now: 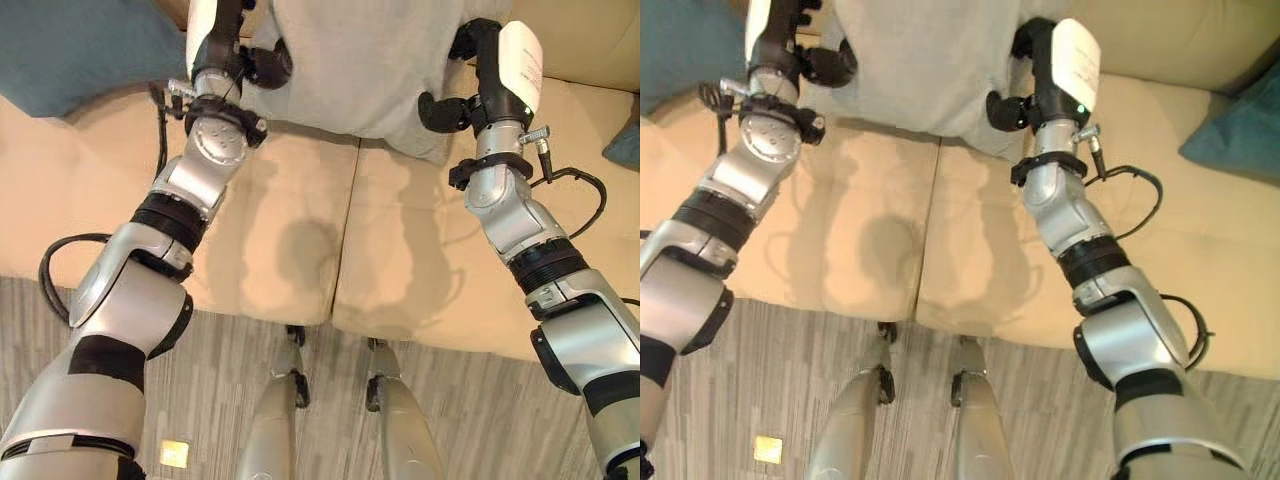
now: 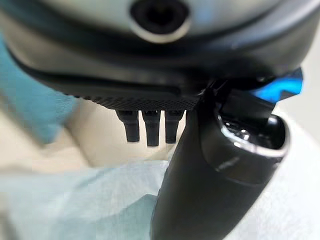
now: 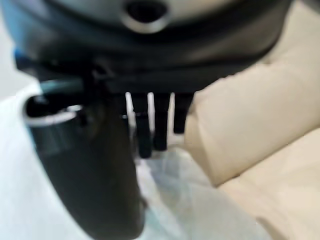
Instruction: Pick up all the scattered cushions and arrange them neatly on the sofa.
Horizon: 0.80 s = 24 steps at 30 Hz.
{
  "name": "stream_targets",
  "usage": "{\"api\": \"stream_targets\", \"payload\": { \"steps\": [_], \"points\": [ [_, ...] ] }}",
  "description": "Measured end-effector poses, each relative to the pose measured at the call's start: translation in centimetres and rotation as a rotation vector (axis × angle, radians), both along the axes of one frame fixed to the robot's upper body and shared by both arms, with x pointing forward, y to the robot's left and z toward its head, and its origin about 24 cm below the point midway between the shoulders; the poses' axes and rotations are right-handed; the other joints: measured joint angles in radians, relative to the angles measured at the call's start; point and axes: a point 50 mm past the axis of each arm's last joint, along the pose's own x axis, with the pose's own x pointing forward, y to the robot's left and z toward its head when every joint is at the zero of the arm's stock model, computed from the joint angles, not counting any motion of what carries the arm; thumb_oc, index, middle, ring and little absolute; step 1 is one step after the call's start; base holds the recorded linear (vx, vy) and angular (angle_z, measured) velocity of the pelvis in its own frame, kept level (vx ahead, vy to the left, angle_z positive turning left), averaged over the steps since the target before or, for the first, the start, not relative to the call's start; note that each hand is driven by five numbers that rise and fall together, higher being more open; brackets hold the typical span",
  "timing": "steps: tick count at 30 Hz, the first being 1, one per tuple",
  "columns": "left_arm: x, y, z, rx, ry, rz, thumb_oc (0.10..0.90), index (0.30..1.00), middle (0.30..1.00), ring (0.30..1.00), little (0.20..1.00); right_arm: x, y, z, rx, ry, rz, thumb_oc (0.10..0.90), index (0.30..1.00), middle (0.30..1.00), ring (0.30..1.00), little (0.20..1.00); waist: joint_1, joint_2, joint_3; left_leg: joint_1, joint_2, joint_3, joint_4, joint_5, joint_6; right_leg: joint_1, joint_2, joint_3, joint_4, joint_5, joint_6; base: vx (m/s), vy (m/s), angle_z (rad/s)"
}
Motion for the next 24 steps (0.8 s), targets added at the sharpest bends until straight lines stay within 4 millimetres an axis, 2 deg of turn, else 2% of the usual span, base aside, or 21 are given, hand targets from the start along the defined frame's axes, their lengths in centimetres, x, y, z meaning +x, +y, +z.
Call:
{"api": "stream_targets", "payload": {
  "steps": [2,3,5,8,11,13,16,20,22,24],
  "points": [
    [-0.2,0.3,0.0,-0.025,-0.004,-0.014,0.8,0.9,0.9,0.9,0.9,-0.5,-0.4,0.5,0.009,-0.027,0.007,0.8,0.9,0.9,0.9,0.9,-0.004,-0.001,0.032,0.013,-0.01,-0.003,0.0,0.0,0.0,0.016,-0.008,-0.005,0.0,0.0,0.0,-0.01,-0.022,0.11],
    [-0.4,0.6,-0.7,-0.026,0.004,-0.029,0.8,0.9,0.9,0.9,0.9,-0.7,-1.0,0.7,0.027,-0.04,-0.002,0.8,0.9,0.9,0.9,0.9,-0.006,-0.002,0.074,0.044,-0.019,-0.007,0.001,0.001,0.0,0.049,-0.016,-0.014,0.0,0.0,0.0,-0.02,-0.018,0.13],
    [-0.3,1.5,-2.6,-0.037,0.05,-0.018,0.8,0.9,0.9,0.9,0.9,-0.7,-1.9,-0.4,0.05,-0.003,-0.015,0.8,0.9,0.9,0.9,0.9,-0.005,-0.001,0.078,0.063,-0.024,-0.027,0.0,0.001,0.0,0.074,-0.016,-0.033,-0.001,-0.002,0.001,-0.02,-0.021,0.16],
    [-0.6,2.5,-3.2,-0.102,0.052,-0.013,0.8,0.9,0.9,0.9,0.9,-0.8,-2.8,-0.3,0.084,0.002,-0.028,0.8,0.9,0.9,0.9,0.9,0.003,-0.001,0.078,0.065,-0.022,-0.037,0.0,-0.008,0.0,0.085,-0.013,-0.049,-0.001,-0.027,0.01,-0.03,-0.028,0.13],
    [-1.4,4.0,-4.3,-0.149,0.039,-0.009,0.8,0.9,0.9,0.9,0.9,-1.1,-3.7,-1.0,0.114,0.011,-0.04,0.8,0.9,0.9,0.9,0.9,0.019,-0.001,0.078,0.067,-0.004,-0.046,0.0,-0.028,-0.006,0.085,0.004,-0.049,-0.001,-0.026,0.007,-0.02,-0.019,-0.07],
    [-2.0,5.2,-5.6,-0.164,0.046,0.003,0.8,0.9,0.9,0.9,0.9,-1.6,-4.6,-1.6,0.146,0.004,-0.05,0.8,0.9,0.9,0.9,0.9,0.021,-0.001,0.078,0.067,0.0,-0.049,0.0,-0.041,-0.022,0.086,0.004,-0.048,-0.001,-0.028,0.009,0.0,0.0,0.0],
    [-3.2,6.9,-7.9,-0.23,0.074,0.012,0.8,0.9,0.9,0.9,0.9,-2.9,-5.9,-2.2,0.194,-0.024,-0.049,0.8,0.9,0.9,0.9,0.9,0.024,-0.001,0.078,0.07,-0.001,-0.049,0.0,-0.042,-0.022,0.09,0.005,-0.046,-0.001,-0.027,0.008,0.0,-0.005,-0.01],
    [-5.6,8.1,-12.9,-0.24,0.162,0.008,0.8,0.9,0.9,0.9,0.9,-4.5,-8.1,-5.6,0.226,0.03,-0.076,0.8,0.9,0.9,0.9,0.9,0.034,-0.001,0.078,0.129,-0.005,-0.05,0.0,-0.055,-0.018,0.151,0.003,-0.051,-0.001,-0.036,0.004,0.04,-0.022,0.05],
    [-7.8,8.2,-16.5,-0.273,0.233,-0.014,0.8,0.9,0.9,0.9,0.9,-5.9,-9.3,-9.0,0.238,0.117,-0.102,0.8,0.9,0.9,0.9,0.9,0.045,0.001,0.076,0.179,-0.008,-0.052,0.0,-0.062,-0.016,0.205,0.001,-0.054,-0.001,-0.058,0.005,0.04,-0.039,0.1],
    [-9.3,8.1,-19.4,-0.345,0.288,-0.013,0.8,0.9,0.9,0.9,0.9,-6.6,-9.6,-11.9,0.289,0.195,-0.111,0.8,0.9,0.9,0.9,0.9,0.047,0.001,0.075,0.214,-0.008,-0.058,0.0,-0.071,-0.02,0.245,0.001,-0.062,-0.001,-0.072,0.008,0.04,-0.035,0.17]
  ]
}}
